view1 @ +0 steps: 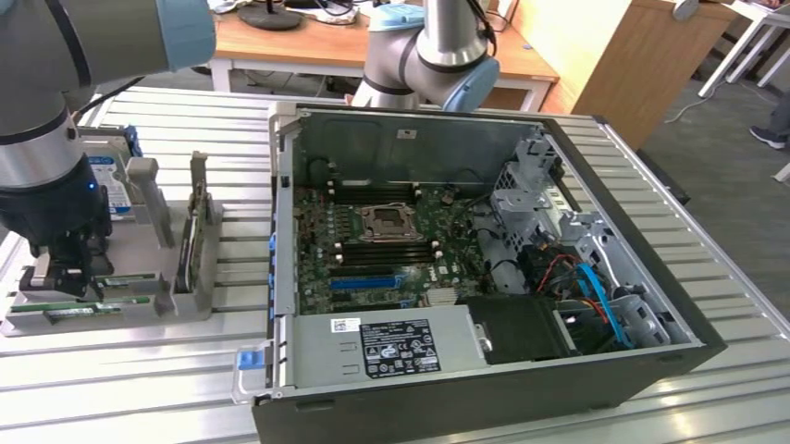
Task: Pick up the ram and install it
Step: 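Pick up the ram and move it above insertion slot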
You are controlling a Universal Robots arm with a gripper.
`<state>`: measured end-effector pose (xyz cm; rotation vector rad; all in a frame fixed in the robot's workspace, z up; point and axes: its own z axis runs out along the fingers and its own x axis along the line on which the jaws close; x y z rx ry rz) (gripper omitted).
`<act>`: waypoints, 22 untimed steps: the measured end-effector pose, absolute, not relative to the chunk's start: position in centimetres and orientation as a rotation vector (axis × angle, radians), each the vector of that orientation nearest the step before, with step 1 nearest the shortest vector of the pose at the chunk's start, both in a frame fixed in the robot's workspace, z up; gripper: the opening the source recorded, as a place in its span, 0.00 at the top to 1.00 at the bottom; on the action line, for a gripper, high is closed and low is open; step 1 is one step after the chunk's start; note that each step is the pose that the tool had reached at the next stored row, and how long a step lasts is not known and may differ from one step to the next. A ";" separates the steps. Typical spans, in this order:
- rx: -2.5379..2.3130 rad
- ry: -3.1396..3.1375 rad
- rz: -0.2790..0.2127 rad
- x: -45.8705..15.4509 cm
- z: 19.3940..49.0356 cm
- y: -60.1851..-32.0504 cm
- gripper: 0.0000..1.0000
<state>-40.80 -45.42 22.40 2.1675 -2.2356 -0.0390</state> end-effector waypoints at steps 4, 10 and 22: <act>2.169 -2.236 -0.041 -40.5 22.4 -45.5 0.59; 2.169 -2.236 -0.041 -40.5 22.2 -45.5 0.59; 2.170 -2.235 -0.041 -40.5 20.8 -45.5 0.59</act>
